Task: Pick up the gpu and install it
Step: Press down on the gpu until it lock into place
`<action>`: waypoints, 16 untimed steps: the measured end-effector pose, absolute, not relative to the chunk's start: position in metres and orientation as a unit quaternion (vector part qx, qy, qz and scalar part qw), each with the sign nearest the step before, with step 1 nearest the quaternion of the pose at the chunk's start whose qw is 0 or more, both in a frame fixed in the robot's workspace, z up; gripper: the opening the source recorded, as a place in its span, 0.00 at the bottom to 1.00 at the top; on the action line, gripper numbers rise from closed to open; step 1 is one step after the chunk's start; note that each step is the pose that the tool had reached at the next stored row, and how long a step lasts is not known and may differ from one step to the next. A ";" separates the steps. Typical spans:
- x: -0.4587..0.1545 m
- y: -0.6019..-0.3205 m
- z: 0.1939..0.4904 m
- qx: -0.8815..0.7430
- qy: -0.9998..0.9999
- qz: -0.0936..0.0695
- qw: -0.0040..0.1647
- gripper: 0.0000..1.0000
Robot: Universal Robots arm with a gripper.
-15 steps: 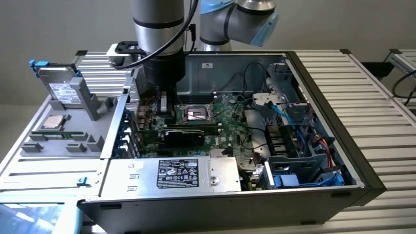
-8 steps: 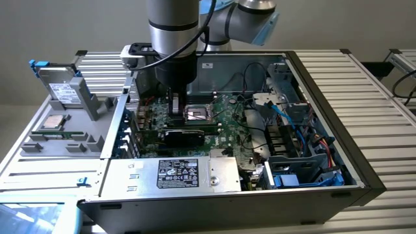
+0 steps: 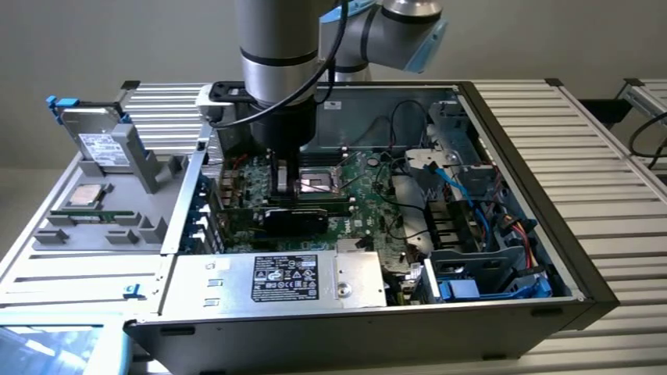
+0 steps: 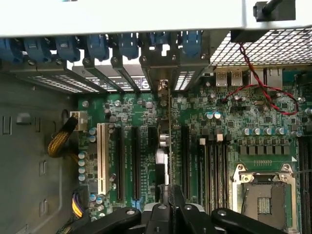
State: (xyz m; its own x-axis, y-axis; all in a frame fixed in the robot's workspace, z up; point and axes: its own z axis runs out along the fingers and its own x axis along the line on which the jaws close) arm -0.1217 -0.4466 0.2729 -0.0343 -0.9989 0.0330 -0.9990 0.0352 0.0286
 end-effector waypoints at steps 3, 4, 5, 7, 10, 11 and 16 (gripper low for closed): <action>-0.122 -0.447 0.268 0.695 -0.719 0.001 0.022 0.12; -0.122 -0.447 0.266 0.695 -0.719 0.000 0.023 0.12; -0.122 -0.447 0.265 0.695 -0.719 0.000 0.023 0.12; -0.122 -0.447 0.265 0.695 -0.719 -0.001 0.024 0.12; -0.122 -0.447 0.274 0.695 -0.719 -0.001 0.024 0.12; -0.122 -0.447 0.279 0.695 -0.719 -0.001 0.024 0.12; -0.122 -0.447 0.301 0.695 -0.719 -0.001 0.024 0.12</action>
State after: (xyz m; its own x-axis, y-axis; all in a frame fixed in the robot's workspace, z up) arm -0.1219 -0.4467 0.3015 -0.0339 -0.9989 0.0333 -0.9988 0.0350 0.0355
